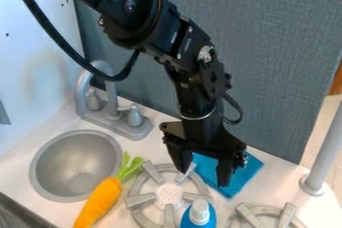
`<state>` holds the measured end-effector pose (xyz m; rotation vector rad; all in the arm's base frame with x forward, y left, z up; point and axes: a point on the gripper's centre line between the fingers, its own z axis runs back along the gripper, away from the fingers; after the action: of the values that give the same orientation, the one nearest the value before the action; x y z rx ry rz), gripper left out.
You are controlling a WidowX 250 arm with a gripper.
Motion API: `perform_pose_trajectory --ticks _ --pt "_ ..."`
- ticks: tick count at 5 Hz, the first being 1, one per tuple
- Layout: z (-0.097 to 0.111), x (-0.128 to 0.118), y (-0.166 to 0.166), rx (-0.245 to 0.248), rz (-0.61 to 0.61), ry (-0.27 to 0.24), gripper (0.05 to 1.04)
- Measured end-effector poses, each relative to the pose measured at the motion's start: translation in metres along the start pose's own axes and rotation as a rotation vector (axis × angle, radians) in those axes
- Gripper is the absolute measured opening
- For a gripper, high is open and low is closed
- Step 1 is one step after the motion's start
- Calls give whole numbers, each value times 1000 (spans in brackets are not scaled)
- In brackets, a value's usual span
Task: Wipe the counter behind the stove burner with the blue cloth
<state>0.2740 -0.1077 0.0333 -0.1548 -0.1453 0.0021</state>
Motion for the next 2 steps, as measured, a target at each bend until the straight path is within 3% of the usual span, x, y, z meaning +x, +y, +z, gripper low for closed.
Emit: perform_pose_trajectory --ticks 1,2 --pt "-6 -3 2 7 2 20 1001" --pt "-18 30 7 12 15 -34 1001"
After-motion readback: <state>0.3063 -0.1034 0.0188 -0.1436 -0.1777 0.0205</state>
